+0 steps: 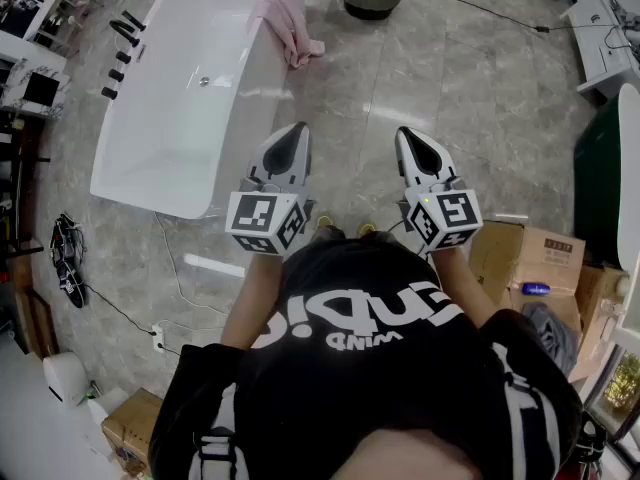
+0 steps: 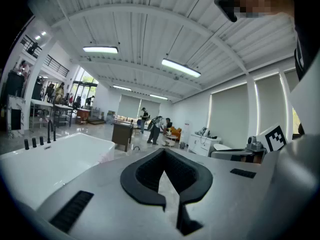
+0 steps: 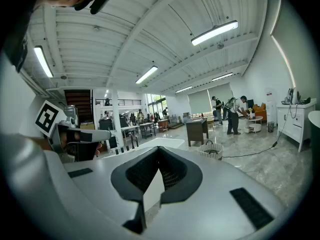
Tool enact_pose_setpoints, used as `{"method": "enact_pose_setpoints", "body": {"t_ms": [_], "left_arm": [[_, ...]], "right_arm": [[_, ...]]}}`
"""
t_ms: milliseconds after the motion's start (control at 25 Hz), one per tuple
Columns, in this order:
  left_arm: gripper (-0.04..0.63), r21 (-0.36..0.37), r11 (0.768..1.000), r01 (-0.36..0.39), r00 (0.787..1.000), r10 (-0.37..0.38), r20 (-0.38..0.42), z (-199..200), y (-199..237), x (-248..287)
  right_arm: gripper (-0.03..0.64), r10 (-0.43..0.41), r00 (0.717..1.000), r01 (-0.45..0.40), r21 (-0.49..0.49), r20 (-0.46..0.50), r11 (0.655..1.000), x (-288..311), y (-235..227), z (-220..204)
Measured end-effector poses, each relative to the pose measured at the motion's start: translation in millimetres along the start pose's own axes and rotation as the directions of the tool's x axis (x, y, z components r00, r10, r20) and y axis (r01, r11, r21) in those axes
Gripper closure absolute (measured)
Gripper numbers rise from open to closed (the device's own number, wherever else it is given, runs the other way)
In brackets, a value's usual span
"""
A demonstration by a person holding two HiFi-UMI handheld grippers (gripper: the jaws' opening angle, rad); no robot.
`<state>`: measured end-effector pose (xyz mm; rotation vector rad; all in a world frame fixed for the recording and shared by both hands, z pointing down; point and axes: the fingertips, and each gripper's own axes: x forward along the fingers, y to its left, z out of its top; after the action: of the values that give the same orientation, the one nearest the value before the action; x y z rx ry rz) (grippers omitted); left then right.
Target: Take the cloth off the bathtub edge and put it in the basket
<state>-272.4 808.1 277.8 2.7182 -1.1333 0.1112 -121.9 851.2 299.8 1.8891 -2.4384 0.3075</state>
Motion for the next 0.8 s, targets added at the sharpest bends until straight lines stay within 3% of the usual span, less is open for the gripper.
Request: {"method": "enact_pose_setpoints", "body": {"t_ms": [320, 600, 800], "left_arm": [[0.582, 0.009, 1.0, 0.013, 1.0, -0.013, -0.005, 1.6, 22.7, 1.7], [0.583, 0.079, 0.994, 0.07, 0.997, -0.067, -0.044, -6.8, 47.9, -3.3], [0.581, 0.056, 0.996, 0.076, 0.997, -0.073, -0.038, -2.9, 72.4, 3.8]], "right_arm": [[0.606, -0.032, 0.999, 0.032, 0.023, 0.016, 0.999, 20.6, 9.0, 3.5], [0.606, -0.078, 0.997, 0.078, 0.012, 0.004, 0.997, 38.9, 21.5, -9.6], [0.606, -0.105, 0.994, 0.105, 0.02, 0.0, 0.994, 54.2, 26.5, -8.4]]}}
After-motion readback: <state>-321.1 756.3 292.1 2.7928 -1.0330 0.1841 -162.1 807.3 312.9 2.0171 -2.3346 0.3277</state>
